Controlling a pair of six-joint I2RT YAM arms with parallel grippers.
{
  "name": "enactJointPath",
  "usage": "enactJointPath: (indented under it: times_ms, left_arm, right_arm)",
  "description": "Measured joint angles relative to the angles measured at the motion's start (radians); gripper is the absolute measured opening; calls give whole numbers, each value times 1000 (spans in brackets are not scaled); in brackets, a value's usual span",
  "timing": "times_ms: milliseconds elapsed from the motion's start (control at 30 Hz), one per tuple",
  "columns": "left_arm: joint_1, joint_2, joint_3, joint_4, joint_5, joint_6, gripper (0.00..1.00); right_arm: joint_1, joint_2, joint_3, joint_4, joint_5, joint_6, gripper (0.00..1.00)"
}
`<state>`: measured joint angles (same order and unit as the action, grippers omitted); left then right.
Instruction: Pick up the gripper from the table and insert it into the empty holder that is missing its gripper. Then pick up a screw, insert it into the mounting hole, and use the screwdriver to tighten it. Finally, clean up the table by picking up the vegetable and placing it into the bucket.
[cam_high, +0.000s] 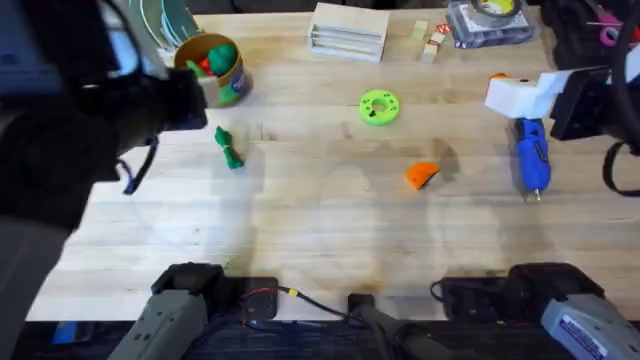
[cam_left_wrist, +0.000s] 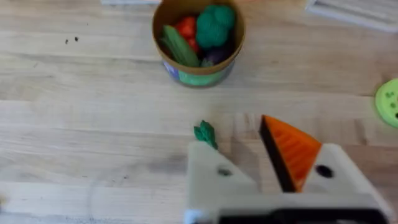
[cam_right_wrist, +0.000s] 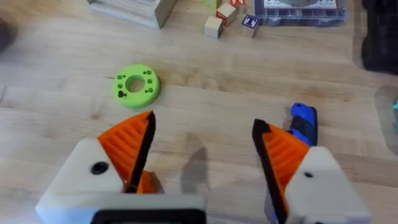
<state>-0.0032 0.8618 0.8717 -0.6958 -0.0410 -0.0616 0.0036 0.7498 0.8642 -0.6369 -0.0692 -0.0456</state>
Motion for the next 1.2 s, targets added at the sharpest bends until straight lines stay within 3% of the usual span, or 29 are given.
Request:
enactJointPath:
  times_ms: [133, 167, 467, 1067, 1200]
  left_arm:
    - [0, -102, 8, 4, 13, 0, 892]
    - [0, -130, 8, 4, 21, -2, 967]
    - [0, -295, 8, 3, 42, -2, 992]
    - [0, -300, 8, -6, 48, -4, 993]
    - [0, -300, 8, -61, 48, -4, 992]
  right_arm:
    - [0, 0, 0, 0, 0, 0, 992]
    - [0, 0, 0, 0, 0, 0, 991]
    - [0, 0, 0, 0, 0, 0, 992]
    - [0, 0, 0, 0, 0, 0, 991]
    - [0, 0, 0, 0, 0, 0, 991]
